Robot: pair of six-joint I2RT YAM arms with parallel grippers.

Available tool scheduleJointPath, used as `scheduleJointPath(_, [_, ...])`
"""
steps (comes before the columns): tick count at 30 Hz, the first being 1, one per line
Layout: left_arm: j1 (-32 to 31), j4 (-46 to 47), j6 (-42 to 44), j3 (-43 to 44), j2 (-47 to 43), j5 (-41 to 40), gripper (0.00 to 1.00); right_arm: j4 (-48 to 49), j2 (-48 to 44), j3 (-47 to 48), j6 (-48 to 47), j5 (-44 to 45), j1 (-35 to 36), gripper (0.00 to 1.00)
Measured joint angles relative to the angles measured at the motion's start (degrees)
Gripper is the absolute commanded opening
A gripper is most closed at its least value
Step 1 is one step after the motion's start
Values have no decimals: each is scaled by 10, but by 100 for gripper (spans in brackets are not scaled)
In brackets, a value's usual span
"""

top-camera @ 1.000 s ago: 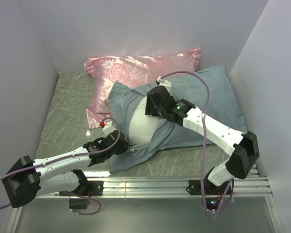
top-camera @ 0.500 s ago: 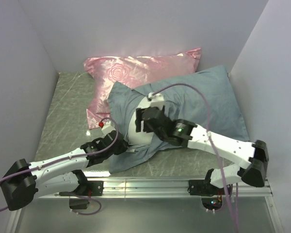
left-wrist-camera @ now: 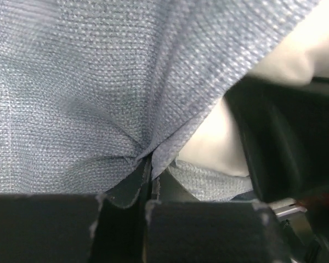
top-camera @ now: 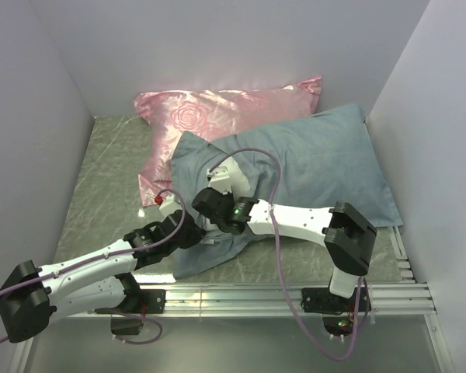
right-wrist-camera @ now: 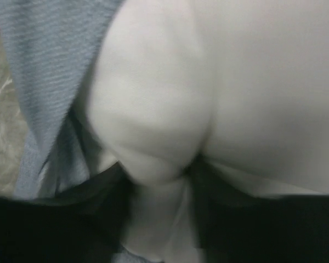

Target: Remove the pillowcase from the pillow

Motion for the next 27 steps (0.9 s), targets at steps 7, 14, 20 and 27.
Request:
scheduleJointPath(7, [1,0,0,0,-4,0,0,-21,-4,19,7,-38,-36,0])
scheduleJointPath(14, [3,54,-2,0,-11,15,0,-127,-42,100,9,-120,-109,0])
scheduleJointPath(20, [-4,119,-5,0,-12,22,1,-230,-41,205,9,-154,-151,0])
scheduleJointPath(27, [-25,202,-34,-7,-7,16,0,-341,-28,324,3,-176,-185,0])
